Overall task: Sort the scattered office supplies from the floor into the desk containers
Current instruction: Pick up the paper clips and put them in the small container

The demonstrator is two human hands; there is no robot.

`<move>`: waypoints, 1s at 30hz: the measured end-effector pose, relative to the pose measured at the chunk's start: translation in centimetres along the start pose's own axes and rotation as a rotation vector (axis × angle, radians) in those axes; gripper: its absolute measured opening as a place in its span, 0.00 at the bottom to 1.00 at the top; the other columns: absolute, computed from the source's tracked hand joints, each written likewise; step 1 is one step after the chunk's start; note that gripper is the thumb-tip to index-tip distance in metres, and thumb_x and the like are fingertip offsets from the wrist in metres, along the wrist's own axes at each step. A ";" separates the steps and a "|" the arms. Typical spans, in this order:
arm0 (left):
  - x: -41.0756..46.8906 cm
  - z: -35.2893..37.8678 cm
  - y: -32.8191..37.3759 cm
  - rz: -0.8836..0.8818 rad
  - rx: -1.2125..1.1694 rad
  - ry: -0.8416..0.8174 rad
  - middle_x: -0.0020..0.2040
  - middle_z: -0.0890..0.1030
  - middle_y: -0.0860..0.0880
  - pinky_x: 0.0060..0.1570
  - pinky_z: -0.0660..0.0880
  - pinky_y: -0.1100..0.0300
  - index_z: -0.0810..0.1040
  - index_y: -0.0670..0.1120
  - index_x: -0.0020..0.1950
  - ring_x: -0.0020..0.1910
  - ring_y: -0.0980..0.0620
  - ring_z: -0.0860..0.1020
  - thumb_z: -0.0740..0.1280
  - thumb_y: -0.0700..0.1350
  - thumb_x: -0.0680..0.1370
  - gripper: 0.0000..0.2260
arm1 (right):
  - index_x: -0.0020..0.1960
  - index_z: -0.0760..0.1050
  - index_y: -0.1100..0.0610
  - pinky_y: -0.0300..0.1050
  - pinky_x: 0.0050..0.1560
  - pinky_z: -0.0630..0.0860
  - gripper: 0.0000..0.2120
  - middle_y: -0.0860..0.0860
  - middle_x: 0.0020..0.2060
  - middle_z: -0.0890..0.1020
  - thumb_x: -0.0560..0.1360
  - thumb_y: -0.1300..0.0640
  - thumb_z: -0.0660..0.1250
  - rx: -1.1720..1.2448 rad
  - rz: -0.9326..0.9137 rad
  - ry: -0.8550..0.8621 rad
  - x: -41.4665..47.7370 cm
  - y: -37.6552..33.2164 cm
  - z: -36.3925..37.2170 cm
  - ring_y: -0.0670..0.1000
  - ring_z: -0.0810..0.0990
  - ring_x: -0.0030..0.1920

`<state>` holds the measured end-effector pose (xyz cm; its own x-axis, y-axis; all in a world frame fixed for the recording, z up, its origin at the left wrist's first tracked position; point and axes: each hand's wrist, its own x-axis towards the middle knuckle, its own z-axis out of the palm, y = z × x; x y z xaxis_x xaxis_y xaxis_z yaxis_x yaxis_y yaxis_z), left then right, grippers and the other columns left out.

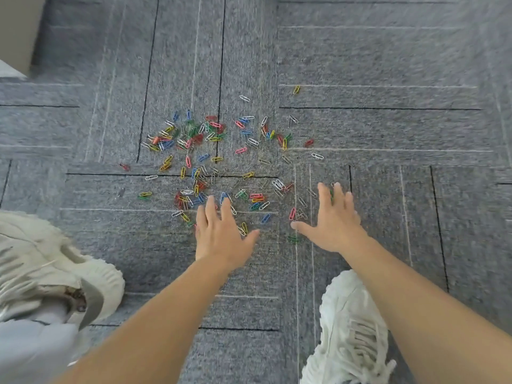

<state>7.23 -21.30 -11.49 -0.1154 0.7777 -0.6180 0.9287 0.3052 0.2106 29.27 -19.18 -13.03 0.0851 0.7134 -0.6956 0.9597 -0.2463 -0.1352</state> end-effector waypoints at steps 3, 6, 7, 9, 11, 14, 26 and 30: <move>3.1 2.0 -1.0 -0.085 0.051 0.055 0.76 0.25 0.44 0.73 0.35 0.40 0.28 0.51 0.77 0.75 0.36 0.29 0.54 0.73 0.75 0.47 | 0.76 0.25 0.51 0.66 0.76 0.42 0.53 0.60 0.76 0.29 0.71 0.24 0.53 0.027 0.038 0.022 2.0 -0.9 2.7 0.65 0.32 0.76; 5.3 3.2 -1.5 -0.247 -0.065 0.060 0.74 0.23 0.43 0.72 0.33 0.40 0.27 0.50 0.77 0.74 0.36 0.27 0.46 0.71 0.77 0.42 | 0.76 0.24 0.57 0.64 0.76 0.38 0.51 0.63 0.75 0.28 0.75 0.27 0.50 0.031 -0.017 0.128 2.3 -1.9 4.7 0.66 0.28 0.75; 5.6 3.6 -1.5 -0.265 -0.090 0.050 0.74 0.23 0.43 0.73 0.33 0.40 0.28 0.50 0.77 0.74 0.37 0.27 0.46 0.70 0.78 0.41 | 0.76 0.25 0.60 0.63 0.76 0.37 0.51 0.64 0.74 0.27 0.76 0.28 0.50 0.022 -0.052 0.160 2.2 -2.4 5.3 0.65 0.28 0.75; 5.6 4.4 -1.1 -0.228 -0.108 0.047 0.74 0.22 0.43 0.72 0.31 0.39 0.27 0.51 0.77 0.73 0.38 0.24 0.46 0.69 0.78 0.39 | 0.76 0.27 0.62 0.61 0.76 0.33 0.50 0.65 0.73 0.26 0.76 0.29 0.48 0.012 -0.114 0.199 2.1 -3.6 6.2 0.65 0.25 0.74; 5.5 4.6 -1.3 -0.162 -0.126 0.039 0.73 0.20 0.44 0.71 0.29 0.40 0.27 0.52 0.77 0.72 0.41 0.22 0.47 0.68 0.79 0.38 | 0.76 0.27 0.63 0.62 0.74 0.32 0.49 0.65 0.73 0.26 0.77 0.29 0.47 -0.001 -0.154 0.192 2.5 -4.4 6.4 0.65 0.24 0.73; 5.4 4.4 -3.3 -0.018 -0.102 0.059 0.74 0.21 0.48 0.72 0.29 0.44 0.28 0.53 0.77 0.72 0.46 0.21 0.47 0.67 0.80 0.37 | 0.78 0.32 0.63 0.61 0.77 0.38 0.46 0.63 0.75 0.29 0.78 0.32 0.46 -0.049 -0.308 0.196 3.3 -4.0 6.1 0.61 0.27 0.76; 7.5 2.4 -1.6 -0.019 -0.178 0.055 0.74 0.22 0.51 0.71 0.26 0.48 0.27 0.54 0.77 0.72 0.51 0.22 0.44 0.72 0.76 0.40 | 0.78 0.30 0.63 0.58 0.76 0.31 0.46 0.61 0.75 0.28 0.78 0.34 0.50 0.021 -0.314 0.155 7.7 -5.8 1.4 0.58 0.25 0.75; 7.9 1.0 -0.4 0.124 -0.206 0.118 0.76 0.24 0.52 0.71 0.27 0.55 0.31 0.54 0.78 0.74 0.53 0.25 0.45 0.67 0.80 0.35 | 0.80 0.45 0.62 0.57 0.78 0.40 0.36 0.59 0.79 0.40 0.79 0.42 0.48 0.148 -0.481 0.220 7.7 -8.0 1.7 0.55 0.35 0.79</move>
<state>6.28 -15.78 -17.23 -0.0566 0.8709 -0.4882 0.8481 0.2999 0.4368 21.84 -12.79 -18.50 -0.2850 0.8848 -0.3686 0.8576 0.0636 -0.5104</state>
